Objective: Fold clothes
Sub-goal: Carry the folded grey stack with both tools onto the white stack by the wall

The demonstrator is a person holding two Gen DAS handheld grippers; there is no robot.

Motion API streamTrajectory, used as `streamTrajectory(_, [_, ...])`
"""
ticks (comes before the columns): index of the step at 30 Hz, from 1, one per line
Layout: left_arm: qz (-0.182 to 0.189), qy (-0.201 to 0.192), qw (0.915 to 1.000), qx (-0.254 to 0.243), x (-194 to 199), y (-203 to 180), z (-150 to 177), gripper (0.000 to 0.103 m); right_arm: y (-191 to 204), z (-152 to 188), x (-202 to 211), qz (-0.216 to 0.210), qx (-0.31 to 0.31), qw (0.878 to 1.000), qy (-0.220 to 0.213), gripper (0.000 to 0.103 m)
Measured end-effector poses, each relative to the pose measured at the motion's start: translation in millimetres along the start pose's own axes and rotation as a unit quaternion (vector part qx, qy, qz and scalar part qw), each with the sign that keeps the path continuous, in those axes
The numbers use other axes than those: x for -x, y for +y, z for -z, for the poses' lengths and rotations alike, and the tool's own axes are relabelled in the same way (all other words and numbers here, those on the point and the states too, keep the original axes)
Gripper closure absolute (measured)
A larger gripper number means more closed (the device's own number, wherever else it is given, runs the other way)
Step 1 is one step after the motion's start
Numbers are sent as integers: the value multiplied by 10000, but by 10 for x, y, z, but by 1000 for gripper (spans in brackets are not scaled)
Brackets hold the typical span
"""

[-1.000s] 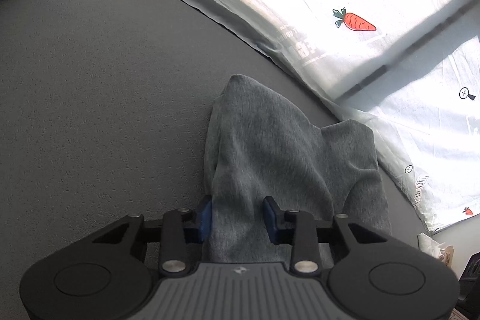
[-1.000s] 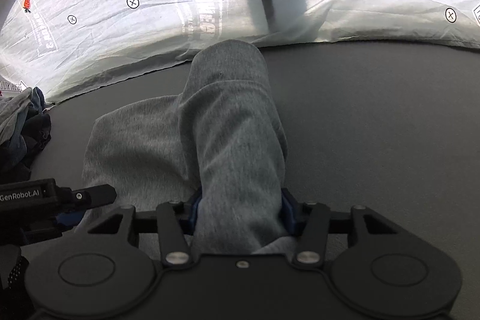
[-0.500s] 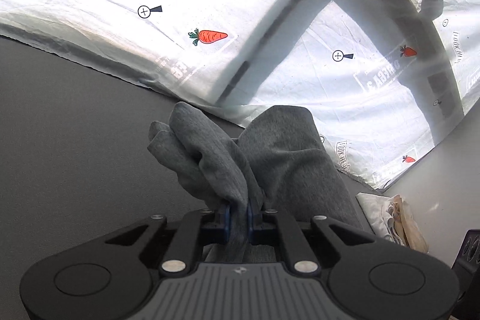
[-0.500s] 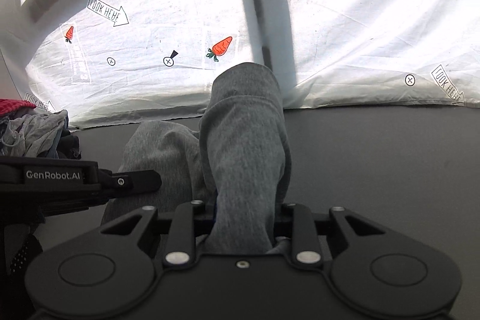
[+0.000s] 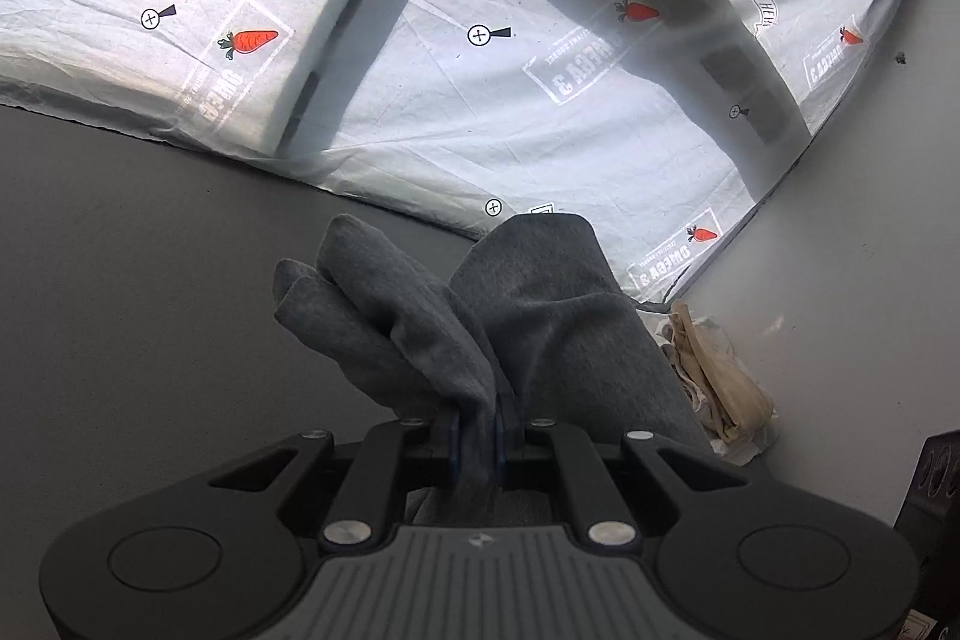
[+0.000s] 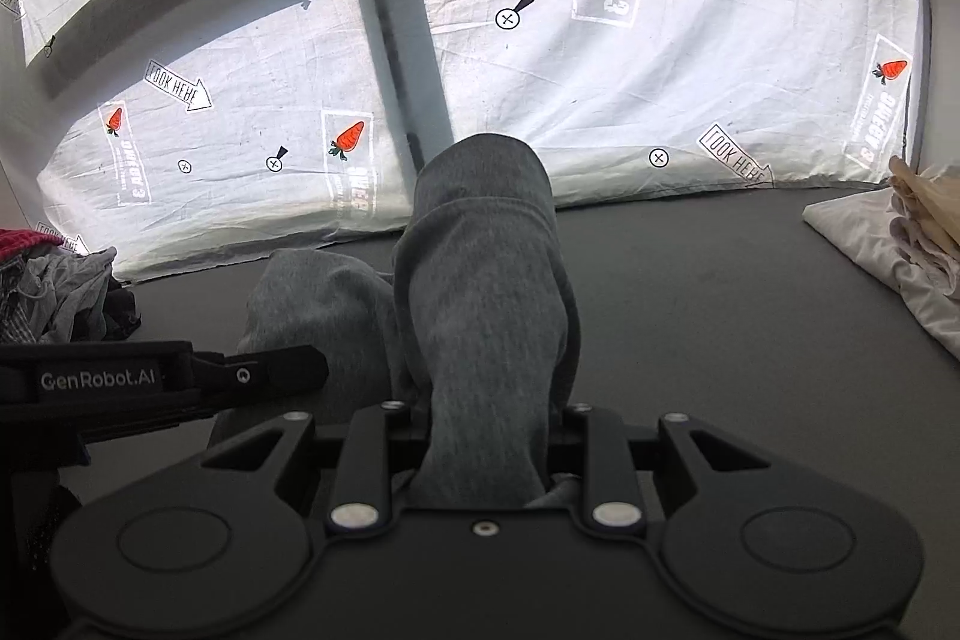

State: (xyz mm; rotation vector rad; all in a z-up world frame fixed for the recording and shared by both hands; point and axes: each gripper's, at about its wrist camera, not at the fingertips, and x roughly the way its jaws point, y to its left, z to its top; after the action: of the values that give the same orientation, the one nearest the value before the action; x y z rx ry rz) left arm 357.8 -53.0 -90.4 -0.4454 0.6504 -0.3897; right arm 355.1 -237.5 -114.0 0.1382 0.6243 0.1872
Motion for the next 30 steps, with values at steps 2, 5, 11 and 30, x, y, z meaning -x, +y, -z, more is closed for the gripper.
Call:
streamTrajectory(2, [20,38,10000,-64,-76,-185,101,92,-255,37,51,-9,-96,9999,37,76])
streamTrajectory(5, [58,-61,9999,-106,-258,-628,270,92,-701,79,182,-98,36,9999,13,76])
streamTrajectory(11, [-54,-372,9990,254,-614,-1618,683,92,-1847,-136,514,-268,469,9985,-97,76])
streamTrajectory(30, [813,308,9935,-730,-2240,-3837,894,92,-4222,-458,1237,1106,469,9901,-729,76])
